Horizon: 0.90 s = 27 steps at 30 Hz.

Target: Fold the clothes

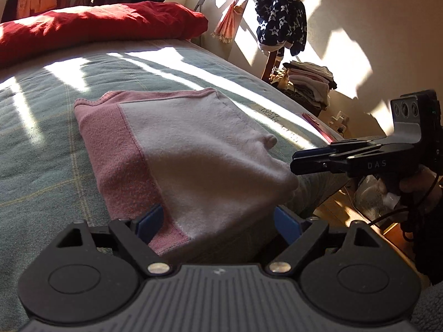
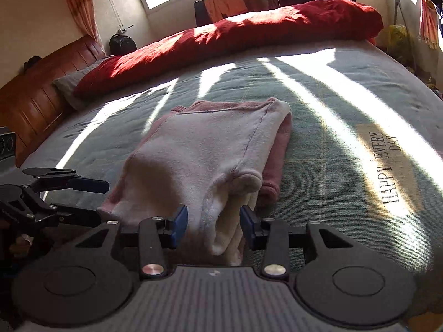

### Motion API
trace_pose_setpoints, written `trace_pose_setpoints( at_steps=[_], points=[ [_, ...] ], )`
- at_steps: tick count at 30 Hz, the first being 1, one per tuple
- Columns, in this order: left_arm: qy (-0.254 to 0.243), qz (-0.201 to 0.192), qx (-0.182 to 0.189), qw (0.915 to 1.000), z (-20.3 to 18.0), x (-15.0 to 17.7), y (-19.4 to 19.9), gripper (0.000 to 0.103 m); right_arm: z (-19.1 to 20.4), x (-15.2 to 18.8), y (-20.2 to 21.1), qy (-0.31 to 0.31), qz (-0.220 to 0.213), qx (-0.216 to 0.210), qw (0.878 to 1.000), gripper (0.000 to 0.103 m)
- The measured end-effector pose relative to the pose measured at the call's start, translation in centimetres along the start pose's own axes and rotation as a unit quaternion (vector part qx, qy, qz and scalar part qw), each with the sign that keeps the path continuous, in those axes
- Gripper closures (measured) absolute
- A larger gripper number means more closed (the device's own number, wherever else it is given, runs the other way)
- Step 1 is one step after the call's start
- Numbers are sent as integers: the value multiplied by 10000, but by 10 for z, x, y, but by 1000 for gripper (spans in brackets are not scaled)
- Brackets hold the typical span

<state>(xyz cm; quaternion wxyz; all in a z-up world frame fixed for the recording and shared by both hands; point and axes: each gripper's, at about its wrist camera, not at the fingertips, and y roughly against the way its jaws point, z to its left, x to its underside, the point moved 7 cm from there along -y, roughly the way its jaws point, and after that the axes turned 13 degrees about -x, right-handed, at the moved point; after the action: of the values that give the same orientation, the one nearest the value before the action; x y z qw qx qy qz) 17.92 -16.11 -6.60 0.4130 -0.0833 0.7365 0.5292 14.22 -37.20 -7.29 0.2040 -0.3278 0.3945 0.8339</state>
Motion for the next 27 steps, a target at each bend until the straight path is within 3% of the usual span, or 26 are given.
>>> trace_pose_setpoints(
  at_steps=[4,9,16,22,25,27],
  points=[
    [-146,261,-146,9994,-6,16,-9,17,8,5,2,-171,-306,-29,9994,52],
    [-62,92,-182,9998,1,22,18,16,27,-6,-11,79,-338,-180,9992,49],
    [445,-82,-901,9949,38,17,41,13,58,-32,-65,567,-282,-449,9970,36],
    [537,-5,-1034,9932,53,20,39,13,46,-13,-99,423,269,5,9987,32],
    [550,-31,-1001,9934,58,20,36,12,45,1,-81,398,390,275,9981,31],
    [521,-61,-1001,9936,60,17,33,12,51,-4,-68,380,217,296,9986,29]
  ],
)
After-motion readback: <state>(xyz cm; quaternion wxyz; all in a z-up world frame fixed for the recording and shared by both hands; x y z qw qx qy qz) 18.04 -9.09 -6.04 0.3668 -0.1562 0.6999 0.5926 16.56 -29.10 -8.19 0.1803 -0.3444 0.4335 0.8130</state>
